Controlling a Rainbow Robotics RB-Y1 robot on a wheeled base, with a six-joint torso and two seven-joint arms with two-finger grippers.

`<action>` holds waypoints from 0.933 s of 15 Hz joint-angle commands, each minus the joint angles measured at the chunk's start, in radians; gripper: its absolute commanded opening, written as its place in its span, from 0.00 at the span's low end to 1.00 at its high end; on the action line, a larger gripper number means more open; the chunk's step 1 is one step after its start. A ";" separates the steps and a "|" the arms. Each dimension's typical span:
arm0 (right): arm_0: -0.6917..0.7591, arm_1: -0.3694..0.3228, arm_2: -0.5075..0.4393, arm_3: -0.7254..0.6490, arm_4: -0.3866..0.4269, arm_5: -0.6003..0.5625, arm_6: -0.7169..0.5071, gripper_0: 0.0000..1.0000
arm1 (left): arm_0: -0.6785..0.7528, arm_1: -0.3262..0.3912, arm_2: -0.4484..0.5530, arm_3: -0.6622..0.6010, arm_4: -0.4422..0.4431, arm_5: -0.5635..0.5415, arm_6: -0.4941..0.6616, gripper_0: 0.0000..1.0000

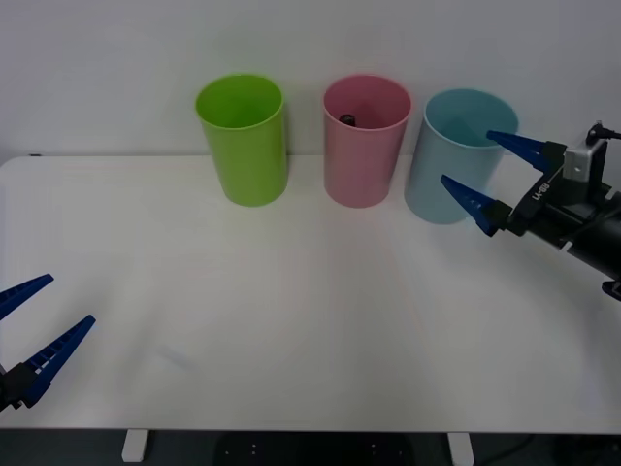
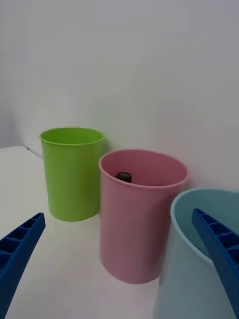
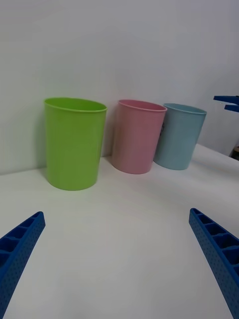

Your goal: Grasp the object on the table and drop it into the matching bin: aluminum can to the light blue bin, PET bottle to the pink bin.

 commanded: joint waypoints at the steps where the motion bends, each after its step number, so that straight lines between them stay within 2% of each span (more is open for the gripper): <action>1: 0.063 0.000 -0.048 0.001 -0.001 -0.038 0.062 1.00 | 0.000 0.000 0.000 0.000 0.000 0.000 0.000 1.00; 4: 0.127 0.000 -0.085 0.001 -0.003 -0.061 0.128 1.00 | 0.000 0.000 0.000 0.000 0.000 0.000 0.000 1.00; 14: 0.315 0.008 -0.205 0.001 -0.004 -0.302 0.106 1.00 | 0.000 0.000 0.000 0.000 0.000 0.000 0.000 1.00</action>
